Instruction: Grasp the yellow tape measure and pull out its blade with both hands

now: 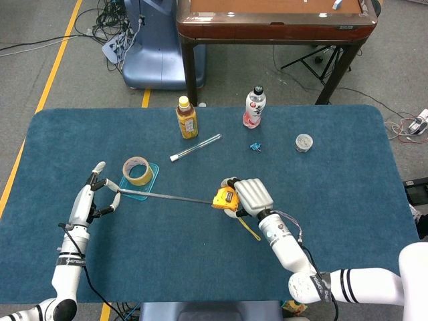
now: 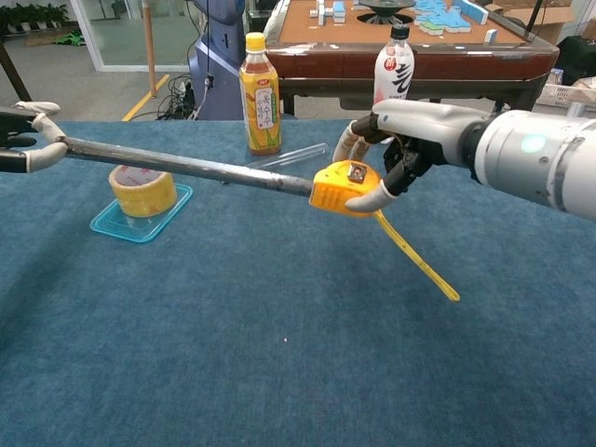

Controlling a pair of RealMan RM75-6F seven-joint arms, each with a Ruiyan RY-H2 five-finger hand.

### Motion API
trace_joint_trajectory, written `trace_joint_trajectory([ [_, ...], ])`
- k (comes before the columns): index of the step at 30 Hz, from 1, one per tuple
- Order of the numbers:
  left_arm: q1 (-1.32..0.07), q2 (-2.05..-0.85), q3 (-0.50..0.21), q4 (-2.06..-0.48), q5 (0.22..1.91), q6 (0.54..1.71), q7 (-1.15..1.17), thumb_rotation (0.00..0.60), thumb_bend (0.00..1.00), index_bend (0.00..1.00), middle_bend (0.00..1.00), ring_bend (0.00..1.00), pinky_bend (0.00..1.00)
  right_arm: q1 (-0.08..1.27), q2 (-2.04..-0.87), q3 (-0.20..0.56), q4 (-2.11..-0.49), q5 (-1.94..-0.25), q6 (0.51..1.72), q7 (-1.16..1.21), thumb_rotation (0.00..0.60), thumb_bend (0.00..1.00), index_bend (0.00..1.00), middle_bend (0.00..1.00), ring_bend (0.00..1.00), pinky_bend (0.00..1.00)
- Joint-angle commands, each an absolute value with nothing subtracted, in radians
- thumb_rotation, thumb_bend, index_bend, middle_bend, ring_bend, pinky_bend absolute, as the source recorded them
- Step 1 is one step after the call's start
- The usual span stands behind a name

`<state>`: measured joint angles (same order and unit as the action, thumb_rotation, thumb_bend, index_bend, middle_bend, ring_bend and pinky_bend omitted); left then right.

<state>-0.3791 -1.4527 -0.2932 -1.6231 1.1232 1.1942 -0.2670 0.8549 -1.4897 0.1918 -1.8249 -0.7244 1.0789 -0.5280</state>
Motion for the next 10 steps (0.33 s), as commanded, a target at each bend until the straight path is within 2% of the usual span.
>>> trace_joint_trajectory([
  [1, -0.37, -1.442, -0.29, -1.611, 1.131, 1.192, -0.288, 0.6, 0.4, 0.52, 0.03, 0.0, 0.0, 0.822, -1.457, 0.166, -1.84, -0.763, 1.082, -0.495, 0.6, 0.77, 0.73, 0.74, 0.67, 0.4],
  [10, -0.344, -1.416, -0.281, -1.61, 1.161, 1.21, -0.337, 0.6, 0.4, 0.52, 0.03, 0.0, 0.0, 0.749, -1.387, 0.119, -1.869, -0.832, 1.101, -0.433, 0.6, 0.77, 0.73, 0.74, 0.67, 0.4],
])
